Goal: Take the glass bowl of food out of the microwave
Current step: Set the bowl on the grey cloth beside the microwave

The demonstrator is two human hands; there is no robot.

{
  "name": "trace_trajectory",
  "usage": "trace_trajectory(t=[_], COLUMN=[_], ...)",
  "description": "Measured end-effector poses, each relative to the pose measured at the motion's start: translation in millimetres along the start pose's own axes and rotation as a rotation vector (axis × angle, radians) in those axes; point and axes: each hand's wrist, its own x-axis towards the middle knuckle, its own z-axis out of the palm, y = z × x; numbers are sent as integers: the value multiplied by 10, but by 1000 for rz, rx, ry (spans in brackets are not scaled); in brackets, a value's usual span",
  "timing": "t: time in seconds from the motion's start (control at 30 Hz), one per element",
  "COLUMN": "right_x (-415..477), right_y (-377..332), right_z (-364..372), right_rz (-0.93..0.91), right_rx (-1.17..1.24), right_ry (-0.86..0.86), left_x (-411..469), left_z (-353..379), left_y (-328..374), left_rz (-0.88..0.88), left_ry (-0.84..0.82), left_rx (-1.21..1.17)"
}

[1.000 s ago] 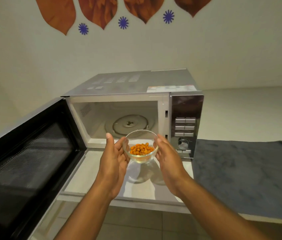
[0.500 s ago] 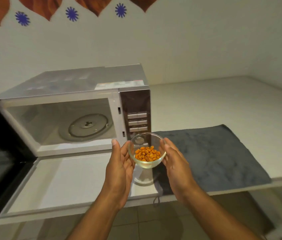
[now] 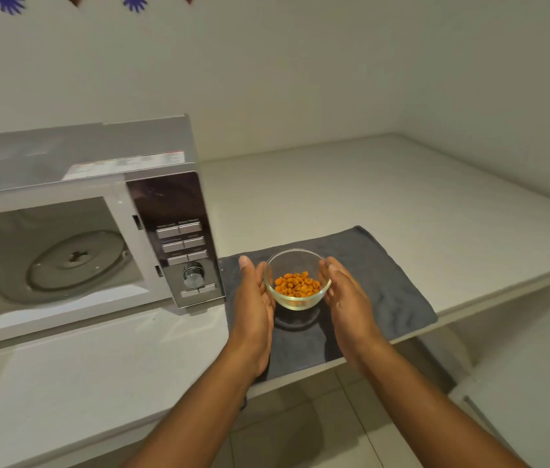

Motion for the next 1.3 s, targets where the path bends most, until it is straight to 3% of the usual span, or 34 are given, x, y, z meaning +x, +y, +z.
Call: trace_trajectory(t=[0.3,0.83,0.97,1.13,1.3], right_x=[253,144,-151,-496,-815], right_y=[119,140,-87,-312,-651], right_z=[-220,-215,-32,315,862], right_rz=[37,-15,-122,-388,-581], right_rx=[-5,-67,-164,-293,-309], right_ry=[86,126,207,224,182], left_x=[265,164,-182,-548,-803], left_z=[267,142,-19,-270,-552], left_y=[-334,-330,-37,373,851], left_rz=[-44,85,128,290,491], left_ry=[13,-48,-114,-198,-131], left_rx=[80,278,411,592,705])
